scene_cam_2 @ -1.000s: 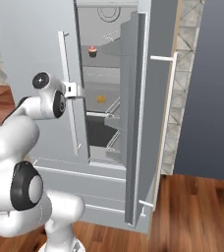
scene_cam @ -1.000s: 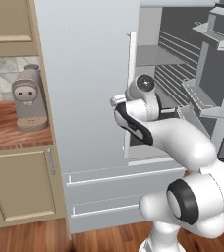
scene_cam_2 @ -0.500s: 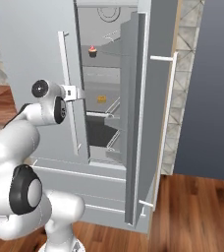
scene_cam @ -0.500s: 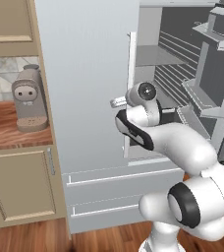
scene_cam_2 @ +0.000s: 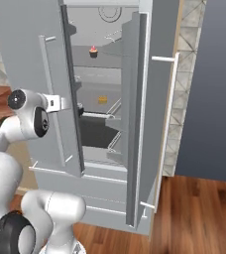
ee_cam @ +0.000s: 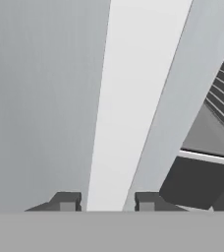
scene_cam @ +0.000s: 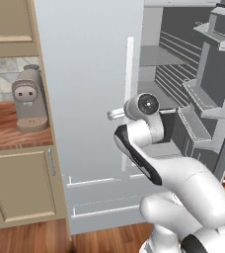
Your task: Take the cupcake and cake from the fridge and place them on the empty tray on the dining counter.
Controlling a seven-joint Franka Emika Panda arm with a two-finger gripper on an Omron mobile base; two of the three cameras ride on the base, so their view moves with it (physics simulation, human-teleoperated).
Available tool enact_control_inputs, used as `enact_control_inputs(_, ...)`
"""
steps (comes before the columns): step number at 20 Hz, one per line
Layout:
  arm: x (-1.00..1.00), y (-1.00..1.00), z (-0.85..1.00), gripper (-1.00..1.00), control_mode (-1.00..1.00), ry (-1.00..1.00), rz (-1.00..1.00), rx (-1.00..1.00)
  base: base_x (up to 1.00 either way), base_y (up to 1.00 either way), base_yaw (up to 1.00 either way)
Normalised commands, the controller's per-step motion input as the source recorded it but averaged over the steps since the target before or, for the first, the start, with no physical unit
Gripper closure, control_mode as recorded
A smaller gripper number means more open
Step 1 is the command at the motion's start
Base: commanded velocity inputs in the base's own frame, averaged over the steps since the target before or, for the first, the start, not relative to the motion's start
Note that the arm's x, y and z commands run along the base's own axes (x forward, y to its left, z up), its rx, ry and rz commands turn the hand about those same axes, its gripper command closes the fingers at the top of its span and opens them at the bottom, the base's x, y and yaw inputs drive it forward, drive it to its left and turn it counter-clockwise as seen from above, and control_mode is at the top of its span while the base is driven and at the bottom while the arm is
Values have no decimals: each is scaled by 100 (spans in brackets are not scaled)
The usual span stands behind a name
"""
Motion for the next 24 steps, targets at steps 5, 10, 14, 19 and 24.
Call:
enact_control_inputs(5,-76,42,0,100,-100,0,0,6,0,0,0)
enact_control_inputs(10,-52,51,0,100,-100,0,-1,10,0,0,0)
enact_control_inputs(14,-38,58,0,100,-100,2,-4,15,0,0,0)
enact_control_inputs(19,-31,66,0,100,-100,3,-4,18,0,0,0)
enact_control_inputs(24,-28,73,0,100,-100,3,-5,19,0,0,0)
